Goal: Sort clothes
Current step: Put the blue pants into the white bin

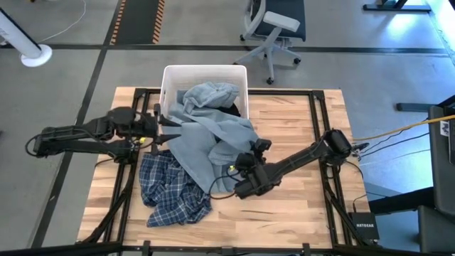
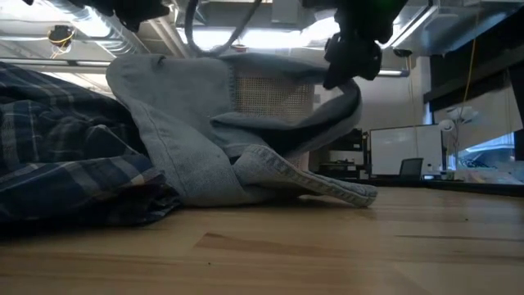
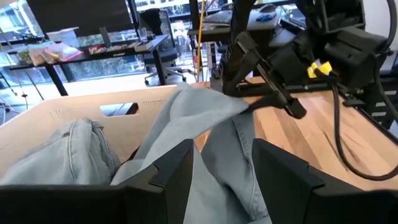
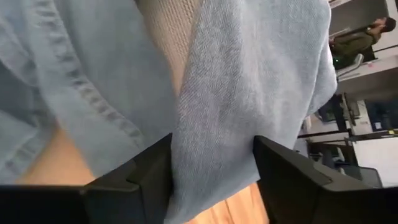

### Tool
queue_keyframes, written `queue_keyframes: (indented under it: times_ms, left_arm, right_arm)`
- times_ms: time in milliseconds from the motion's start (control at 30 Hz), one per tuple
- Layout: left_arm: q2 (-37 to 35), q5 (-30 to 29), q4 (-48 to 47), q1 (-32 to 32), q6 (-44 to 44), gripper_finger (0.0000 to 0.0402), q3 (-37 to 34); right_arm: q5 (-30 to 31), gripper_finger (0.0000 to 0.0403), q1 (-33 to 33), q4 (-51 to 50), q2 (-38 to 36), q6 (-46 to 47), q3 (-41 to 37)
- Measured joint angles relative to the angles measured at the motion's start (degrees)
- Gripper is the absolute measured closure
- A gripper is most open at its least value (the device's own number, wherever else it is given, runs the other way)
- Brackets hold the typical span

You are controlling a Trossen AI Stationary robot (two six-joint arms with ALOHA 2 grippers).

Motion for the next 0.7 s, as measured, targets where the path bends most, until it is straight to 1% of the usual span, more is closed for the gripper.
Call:
queue_keyframes:
  times_ms: [67, 133, 233, 300, 333, 367, 400, 533, 600, 700]
  left_arm:
    - [0.2, 0.0, 0.1, 0.0, 0.4, 0.0242, 0.0]
    - [0.3, 0.0, 0.4, 0.0, 0.6, 0.0242, 0.0]
    - [0.3, 0.0, 0.9, 0.0, 0.6, 0.0242, 0.0]
    - [0.2, 0.0, 1.2, 0.0, 0.6, 0.0242, 0.0]
    - [0.2, 0.0, 1.2, 0.0, 0.5, 0.0242, 0.0]
    - [0.3, 0.0, 1.2, 0.0, 0.5, 0.0242, 0.0]
    - [0.3, 0.0, 1.2, 0.0, 0.5, 0.0242, 0.0]
    - [0.3, 0.0, 1.2, 0.0, 0.3, 0.0242, 0.0]
    - [0.3, 0.0, 1.4, 0.0, -1.6, 0.0242, 0.0]
    - [-0.2, 0.0, 2.8, 0.0, -4.2, 0.0242, 0.0]
  right_arm:
    - [0.4, 0.0204, -1.1, -0.3, 0.0, -1.1, 0.0]
    - [1.3, 0.0238, -1.9, -0.4, 0.0, -2.4, 0.0]
    - [1.8, 0.0305, -2.8, -1.0, 0.0, -5.0, 0.8]
    - [1.8, 0.0357, -2.8, -1.5, 0.0, -7.8, 2.4]
    - [2.0, 0.0377, -2.8, -1.5, 0.0, -9.6, 3.5]
    - [2.4, 0.0385, -2.7, -1.8, 0.0, -11.4, 4.8]
    - [2.8, 0.0386, -2.7, -2.2, 0.0, -12.6, 6.5]
    - [6.5, 0.0365, -2.6, -3.5, 0.0, -15.7, 14.3]
    - [9.0, 0.0367, -2.6, -3.0, 0.0, -19.8, 18.5]
    - [11.5, 0.0385, -3.3, -0.9, 0.0, -28.2, 25.0]
